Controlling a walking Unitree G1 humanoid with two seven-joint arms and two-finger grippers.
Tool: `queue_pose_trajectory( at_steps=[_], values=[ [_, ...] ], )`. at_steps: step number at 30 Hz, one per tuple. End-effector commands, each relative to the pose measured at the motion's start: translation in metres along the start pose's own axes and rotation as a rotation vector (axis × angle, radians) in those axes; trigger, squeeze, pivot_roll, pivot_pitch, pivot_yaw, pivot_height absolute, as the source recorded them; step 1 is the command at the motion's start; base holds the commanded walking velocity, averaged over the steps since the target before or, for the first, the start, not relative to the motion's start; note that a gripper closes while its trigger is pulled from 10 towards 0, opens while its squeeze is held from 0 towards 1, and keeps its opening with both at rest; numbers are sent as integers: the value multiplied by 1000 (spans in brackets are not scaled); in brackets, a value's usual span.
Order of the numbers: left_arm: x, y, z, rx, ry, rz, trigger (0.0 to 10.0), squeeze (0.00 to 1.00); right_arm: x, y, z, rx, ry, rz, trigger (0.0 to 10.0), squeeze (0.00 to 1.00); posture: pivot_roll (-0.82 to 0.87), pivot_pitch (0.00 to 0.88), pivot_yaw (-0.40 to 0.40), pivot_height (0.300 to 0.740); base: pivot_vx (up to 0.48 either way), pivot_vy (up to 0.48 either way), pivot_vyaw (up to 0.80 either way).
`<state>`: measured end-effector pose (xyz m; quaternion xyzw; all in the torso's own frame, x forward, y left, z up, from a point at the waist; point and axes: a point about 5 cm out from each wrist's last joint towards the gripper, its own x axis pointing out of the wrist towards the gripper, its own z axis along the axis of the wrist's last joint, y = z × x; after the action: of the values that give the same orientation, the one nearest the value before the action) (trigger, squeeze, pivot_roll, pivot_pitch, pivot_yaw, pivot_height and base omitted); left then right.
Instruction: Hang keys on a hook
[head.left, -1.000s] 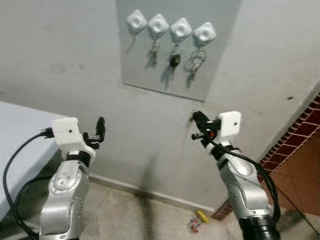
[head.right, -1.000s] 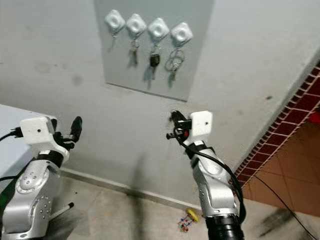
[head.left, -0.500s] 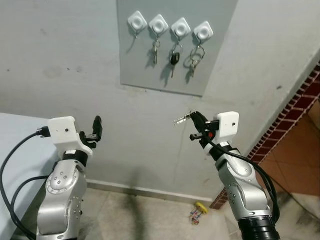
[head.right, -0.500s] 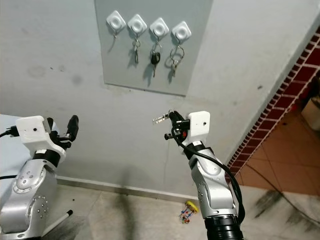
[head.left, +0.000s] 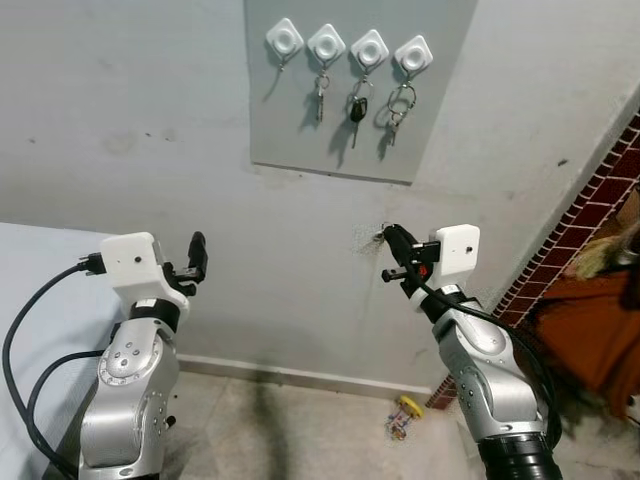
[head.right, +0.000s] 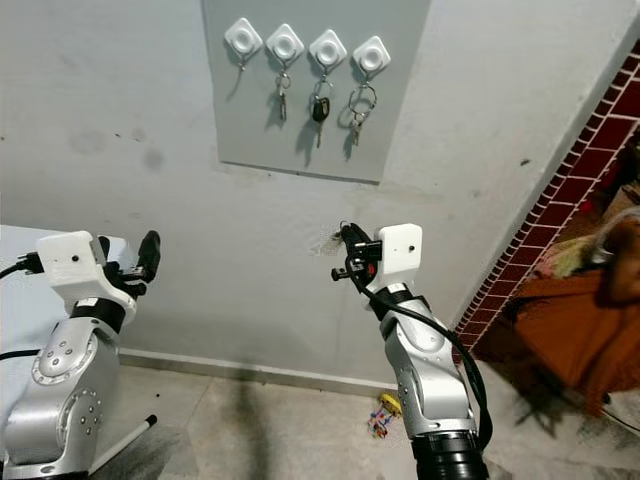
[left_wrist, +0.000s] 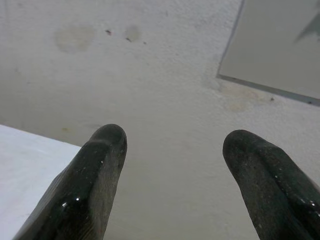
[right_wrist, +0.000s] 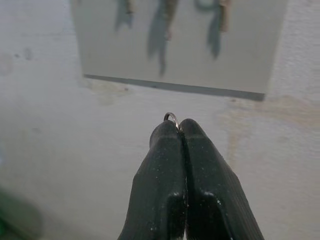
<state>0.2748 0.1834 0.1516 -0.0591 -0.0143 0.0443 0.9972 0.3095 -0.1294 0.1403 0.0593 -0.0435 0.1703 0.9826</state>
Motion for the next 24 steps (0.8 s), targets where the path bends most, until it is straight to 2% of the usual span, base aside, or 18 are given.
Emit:
queue_pose_trajectory(
  at_steps=[1,22,24],
  values=[
    [1,-3,3,6,2,-2,10000,0,1,-1,6,-8,-21,-3,10000,0,-24,0,-42,740,0,0,0],
    [2,-3,6,-17,-12,-11,10000,0,0,-3,7,-12,-21,-3,10000,0,-28,0,-46,740,0,0,0],
    [2,-3,6,-20,-12,-11,10000,0,-1,-3,7,-12,-20,-3,10000,0,-27,0,-48,740,259,0,0]
  ],
)
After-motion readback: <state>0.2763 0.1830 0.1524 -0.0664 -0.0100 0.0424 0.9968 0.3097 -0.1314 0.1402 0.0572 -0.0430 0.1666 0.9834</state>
